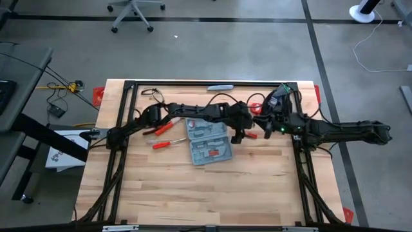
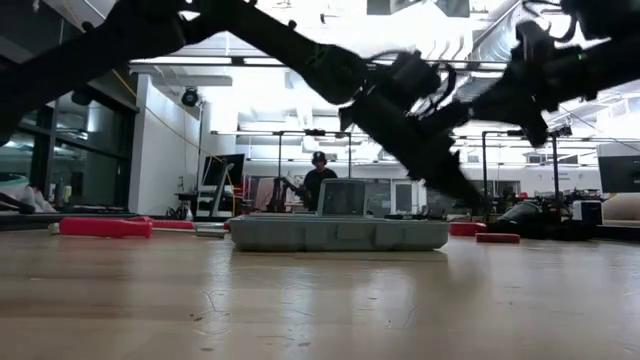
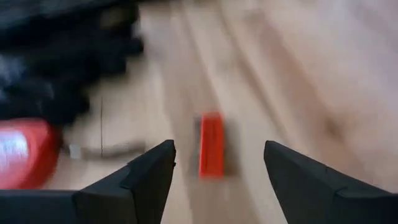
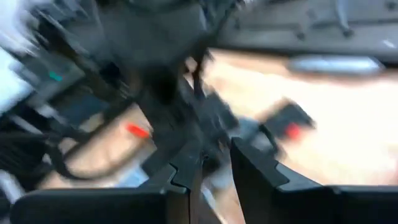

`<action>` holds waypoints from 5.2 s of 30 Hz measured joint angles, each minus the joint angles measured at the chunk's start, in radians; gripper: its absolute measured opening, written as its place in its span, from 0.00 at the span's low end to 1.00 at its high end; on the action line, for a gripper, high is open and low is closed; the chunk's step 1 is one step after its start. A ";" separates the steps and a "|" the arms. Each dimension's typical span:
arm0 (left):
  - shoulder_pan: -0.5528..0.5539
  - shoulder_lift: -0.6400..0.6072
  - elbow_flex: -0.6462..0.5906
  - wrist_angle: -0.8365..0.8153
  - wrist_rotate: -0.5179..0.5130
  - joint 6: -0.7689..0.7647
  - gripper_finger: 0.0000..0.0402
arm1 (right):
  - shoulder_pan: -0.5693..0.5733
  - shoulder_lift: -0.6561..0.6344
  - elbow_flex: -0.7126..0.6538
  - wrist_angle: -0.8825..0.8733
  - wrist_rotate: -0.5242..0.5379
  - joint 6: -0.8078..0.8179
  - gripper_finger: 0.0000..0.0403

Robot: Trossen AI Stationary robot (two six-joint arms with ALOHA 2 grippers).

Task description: Prefit tool cases

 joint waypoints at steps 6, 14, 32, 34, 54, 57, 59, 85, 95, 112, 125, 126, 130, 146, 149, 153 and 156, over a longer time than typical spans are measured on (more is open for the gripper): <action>0.010 0.029 -0.001 -0.058 -0.020 0.008 0.60 | 0.000 0.008 0.000 -0.379 0.125 0.216 0.19; 0.009 0.036 0.000 -0.042 -0.051 0.031 0.60 | 0.000 0.079 0.000 -0.523 0.172 0.347 0.19; -0.010 0.015 0.004 -0.316 -0.047 0.009 0.59 | 0.000 0.604 0.003 -0.199 0.112 0.364 0.19; -0.014 0.003 0.001 -0.342 -0.048 0.018 0.57 | 0.004 0.652 0.005 -0.140 0.120 0.364 0.19; -0.037 -0.043 -0.041 -0.436 -0.051 0.029 0.47 | 0.072 0.760 0.001 0.043 0.130 0.364 0.19; -0.046 -0.054 -0.044 -0.428 -0.062 0.030 0.46 | 0.072 0.760 0.001 0.044 0.127 0.364 0.19; -0.052 -0.065 -0.045 -0.401 -0.063 0.028 0.45 | 0.072 0.760 0.001 0.044 0.128 0.363 0.19; -0.089 -0.356 -0.076 -0.646 -0.177 0.054 0.33 | 0.138 0.761 -0.001 0.063 0.170 0.366 0.19; -0.064 -0.812 -0.494 -0.437 -0.253 -0.057 0.30 | 0.138 0.761 -0.001 0.065 0.175 0.339 0.19; -0.095 -0.787 -1.121 0.489 -0.237 -0.272 0.30 | 0.150 0.768 -0.002 0.121 0.174 0.374 0.19; -0.141 -0.579 -0.991 0.611 -0.231 -0.278 0.30 | 0.188 0.826 0.050 0.285 0.258 0.258 0.19; -0.141 -0.580 -0.987 0.608 -0.231 -0.276 0.30 | 0.182 0.800 0.060 0.231 0.243 0.249 0.19; -0.140 -0.583 -0.967 0.613 -0.234 -0.261 0.30 | 0.166 0.689 0.100 -0.043 0.191 0.265 0.19; -0.137 -0.582 -0.965 0.616 -0.240 -0.252 0.30 | 0.201 0.567 -0.028 -0.197 0.166 0.499 0.03; -0.137 -0.582 -0.965 0.617 -0.241 -0.252 0.30 | 0.201 0.600 -0.046 -0.085 0.165 0.494 0.01; -0.137 -0.582 -0.965 0.617 -0.241 -0.252 0.30 | 0.201 0.651 -0.049 0.018 0.143 0.478 0.01; -0.137 -0.582 -0.965 0.617 -0.241 -0.258 0.30 | 0.207 0.695 -0.047 0.064 0.129 0.477 0.00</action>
